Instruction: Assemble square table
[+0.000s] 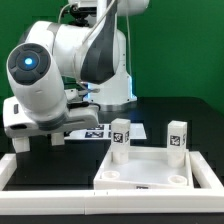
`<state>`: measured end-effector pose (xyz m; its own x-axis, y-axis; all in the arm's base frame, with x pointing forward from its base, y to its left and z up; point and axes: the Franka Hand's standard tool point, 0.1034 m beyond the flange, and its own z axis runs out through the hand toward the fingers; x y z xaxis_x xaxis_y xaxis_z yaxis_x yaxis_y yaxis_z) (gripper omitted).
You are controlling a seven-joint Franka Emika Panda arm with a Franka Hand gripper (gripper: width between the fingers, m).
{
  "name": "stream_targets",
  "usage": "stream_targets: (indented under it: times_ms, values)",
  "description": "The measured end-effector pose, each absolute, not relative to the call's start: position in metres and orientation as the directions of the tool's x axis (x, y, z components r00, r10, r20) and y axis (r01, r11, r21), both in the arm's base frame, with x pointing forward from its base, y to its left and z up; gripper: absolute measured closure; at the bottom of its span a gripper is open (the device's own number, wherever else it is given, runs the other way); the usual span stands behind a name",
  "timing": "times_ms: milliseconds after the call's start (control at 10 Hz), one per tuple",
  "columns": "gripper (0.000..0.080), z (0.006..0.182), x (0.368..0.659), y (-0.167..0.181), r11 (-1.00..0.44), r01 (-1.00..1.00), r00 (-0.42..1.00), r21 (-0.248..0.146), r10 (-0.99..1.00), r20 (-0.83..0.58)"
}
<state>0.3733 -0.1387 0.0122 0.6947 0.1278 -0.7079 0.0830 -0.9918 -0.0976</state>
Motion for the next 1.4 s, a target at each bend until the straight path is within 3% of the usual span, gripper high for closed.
stream_targets:
  times_ms: [200,600,700,900,1000,1400]
  values:
    - [0.0496,0.014,0.375,-0.139,-0.991,0.088,0.694,-0.102,0.134,-0.707]
    - [0.0498,0.105,0.417,-0.139,-0.981,0.128,0.759,-0.144,0.19,-0.623]
    - [0.0503,0.113,0.421,-0.138,-0.981,0.134,0.787,-0.14,0.191,-0.586]
    - [0.0503,0.103,0.424,-0.139,-0.98,0.147,0.849,-0.135,0.196,-0.491]
    - [0.0503,0.105,0.428,-0.137,-0.982,0.14,0.874,-0.123,0.181,-0.451]
    - [0.0503,0.175,0.494,-0.084,-0.993,0.101,0.958,-0.059,0.113,-0.264]
